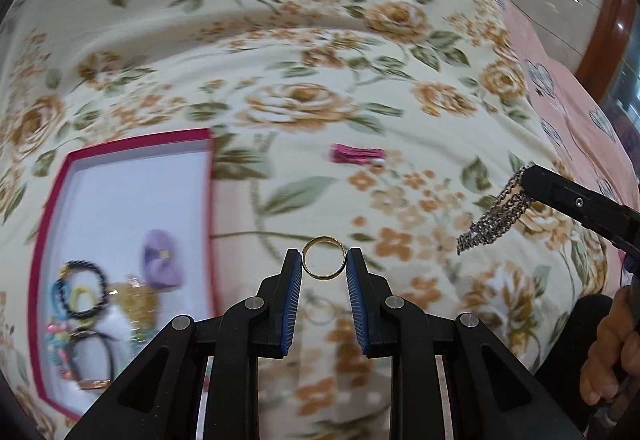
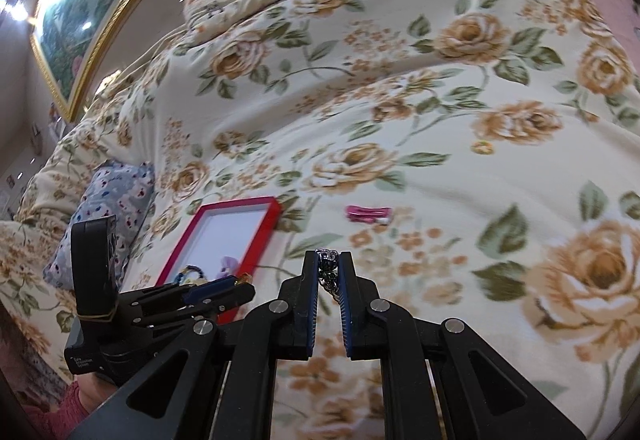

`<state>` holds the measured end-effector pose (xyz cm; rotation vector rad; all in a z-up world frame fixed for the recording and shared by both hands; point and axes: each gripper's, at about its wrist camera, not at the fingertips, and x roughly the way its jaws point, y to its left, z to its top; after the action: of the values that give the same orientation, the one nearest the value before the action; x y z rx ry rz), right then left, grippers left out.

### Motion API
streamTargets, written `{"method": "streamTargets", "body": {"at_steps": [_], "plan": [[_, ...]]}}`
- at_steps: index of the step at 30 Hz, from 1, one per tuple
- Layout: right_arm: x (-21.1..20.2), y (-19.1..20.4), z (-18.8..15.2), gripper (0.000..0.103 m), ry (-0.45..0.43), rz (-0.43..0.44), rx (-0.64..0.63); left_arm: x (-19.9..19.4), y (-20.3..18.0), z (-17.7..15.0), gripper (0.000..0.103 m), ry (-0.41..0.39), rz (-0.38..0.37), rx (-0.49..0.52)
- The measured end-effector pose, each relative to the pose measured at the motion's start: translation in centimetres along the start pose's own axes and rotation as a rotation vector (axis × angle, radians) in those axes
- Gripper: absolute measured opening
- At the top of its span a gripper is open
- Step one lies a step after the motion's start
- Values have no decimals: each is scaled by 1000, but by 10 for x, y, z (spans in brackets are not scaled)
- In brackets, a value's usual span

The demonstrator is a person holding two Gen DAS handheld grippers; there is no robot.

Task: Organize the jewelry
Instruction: 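Carry the ring and chain into the box and open both tools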

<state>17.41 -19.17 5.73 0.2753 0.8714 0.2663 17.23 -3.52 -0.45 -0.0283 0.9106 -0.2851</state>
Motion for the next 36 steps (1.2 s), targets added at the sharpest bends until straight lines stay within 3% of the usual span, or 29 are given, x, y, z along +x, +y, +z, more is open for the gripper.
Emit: {"method": "streamTargets", "body": {"at_steps": [18, 36], "plan": [[85, 88, 12, 9, 104, 154, -111, -43, 103, -9, 22, -47, 143, -194], [163, 150, 34, 9, 144, 238, -172, -9, 161, 7, 22, -30, 214, -265]]}}
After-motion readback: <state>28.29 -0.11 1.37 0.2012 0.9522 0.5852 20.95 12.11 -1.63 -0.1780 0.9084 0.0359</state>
